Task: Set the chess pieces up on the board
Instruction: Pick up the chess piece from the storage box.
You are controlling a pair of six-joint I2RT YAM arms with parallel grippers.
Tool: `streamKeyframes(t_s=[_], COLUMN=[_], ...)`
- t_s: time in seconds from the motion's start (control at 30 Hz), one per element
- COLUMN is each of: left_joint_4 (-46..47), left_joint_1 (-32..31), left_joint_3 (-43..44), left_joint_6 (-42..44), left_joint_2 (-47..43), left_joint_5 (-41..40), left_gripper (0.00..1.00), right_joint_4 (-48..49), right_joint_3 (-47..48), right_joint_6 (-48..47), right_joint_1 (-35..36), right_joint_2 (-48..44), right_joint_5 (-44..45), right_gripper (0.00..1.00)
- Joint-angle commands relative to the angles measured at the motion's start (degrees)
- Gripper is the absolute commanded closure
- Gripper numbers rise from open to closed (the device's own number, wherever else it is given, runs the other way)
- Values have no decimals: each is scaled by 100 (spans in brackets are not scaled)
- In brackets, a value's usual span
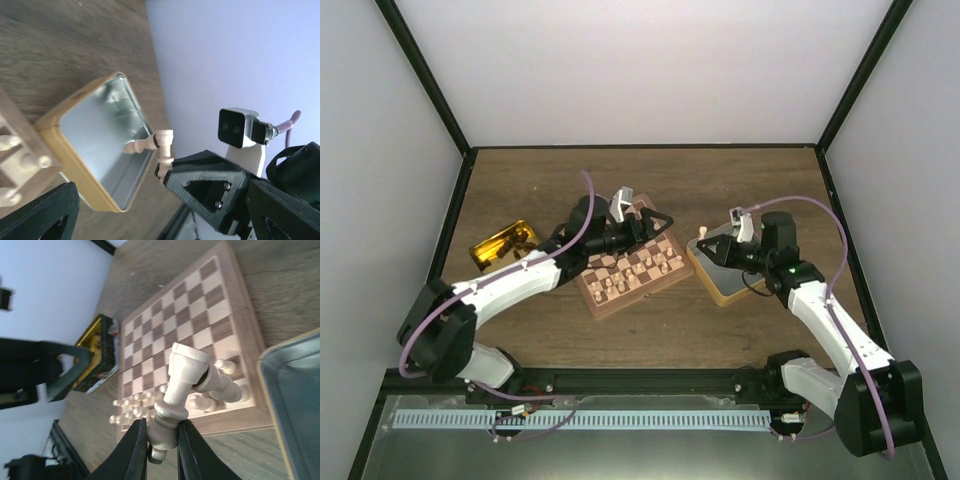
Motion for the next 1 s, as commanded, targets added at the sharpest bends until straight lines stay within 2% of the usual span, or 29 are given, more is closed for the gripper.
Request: streamKeyframes(t_s=[0.0,0.1,0.17,0.27,0.43,0.53,0.67,0.77,0.97], left_joint_4=[627,455,354,607,957,1327,2187,2263,2443], left_joint_1=[23,18,26,-14,-92,-138,-263,-341,-466], left_joint_3=[373,312,192,-106,-299,-343,-599,-475,-197], left_joint_6=[-491,222,933,2174,3794,4521,5058,5351,5320], left_joint_2=[294,243,198,21,-54,-34,-103,49,294], left_joint_5=[742,470,285,43,85,458,1021,1247,1227], left_gripper=[8,14,20,22,22,24,24,25,31], right_joint_4=[280,328,292,269,243,199,196,247,366], right_joint_3=[328,483,614,798,978,1045,1085,1100,1102], right_joint_6=[-76,55,160,301,494,586,685,769,903], right_joint_1=[-52,-50,-45,-51,-47,-42,-24,27,146], right_joint_2=[-218,-269,-244,-201,-203,-209,-218,-226,-244], right_joint_5=[-970,-1127,-1187,-1396,-1786,-2057,-2305,-2423,-2512], right_gripper=[98,98,98,98,97,97,97,97,96])
